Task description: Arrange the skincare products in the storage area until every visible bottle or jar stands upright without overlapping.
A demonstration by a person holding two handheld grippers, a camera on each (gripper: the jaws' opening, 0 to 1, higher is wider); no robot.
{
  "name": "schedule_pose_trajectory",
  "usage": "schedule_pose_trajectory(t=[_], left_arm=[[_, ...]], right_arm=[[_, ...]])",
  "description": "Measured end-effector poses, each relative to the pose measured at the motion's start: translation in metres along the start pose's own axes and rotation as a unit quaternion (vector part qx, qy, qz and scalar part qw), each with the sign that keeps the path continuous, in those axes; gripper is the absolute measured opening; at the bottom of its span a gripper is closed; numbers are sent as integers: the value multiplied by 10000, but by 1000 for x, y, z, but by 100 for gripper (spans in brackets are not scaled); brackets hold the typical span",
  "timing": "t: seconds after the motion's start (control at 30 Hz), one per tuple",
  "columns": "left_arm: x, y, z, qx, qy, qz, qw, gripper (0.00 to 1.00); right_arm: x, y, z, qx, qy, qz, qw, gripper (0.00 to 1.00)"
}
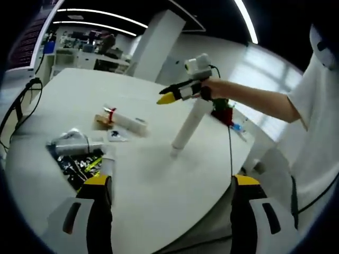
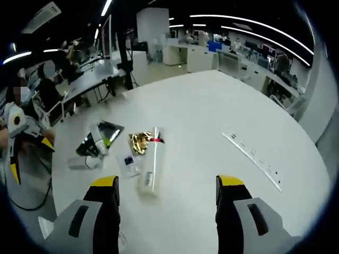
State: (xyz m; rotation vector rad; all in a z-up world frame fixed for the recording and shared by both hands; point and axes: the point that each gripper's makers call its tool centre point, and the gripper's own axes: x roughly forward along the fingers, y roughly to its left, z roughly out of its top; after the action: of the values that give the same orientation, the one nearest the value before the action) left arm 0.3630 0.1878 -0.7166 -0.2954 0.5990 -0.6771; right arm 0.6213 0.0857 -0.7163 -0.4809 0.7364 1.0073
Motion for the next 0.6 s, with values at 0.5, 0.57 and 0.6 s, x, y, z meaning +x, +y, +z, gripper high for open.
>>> schedule_pose_trajectory(t=[0.5,0.57,0.6], left_arm=[[-10,-3,8,48,-227,32,9997,85],[-11,0,7,43,-212,89,9997,85],[-12,2,6,37,-201,122,9997,85]], right_arm=[[75,15,-12,-447,1128,684,9903,65],[86,15,-15,-456,1209,749,9888,63],[90,17,-17,-487,1283,809,9872,62]])
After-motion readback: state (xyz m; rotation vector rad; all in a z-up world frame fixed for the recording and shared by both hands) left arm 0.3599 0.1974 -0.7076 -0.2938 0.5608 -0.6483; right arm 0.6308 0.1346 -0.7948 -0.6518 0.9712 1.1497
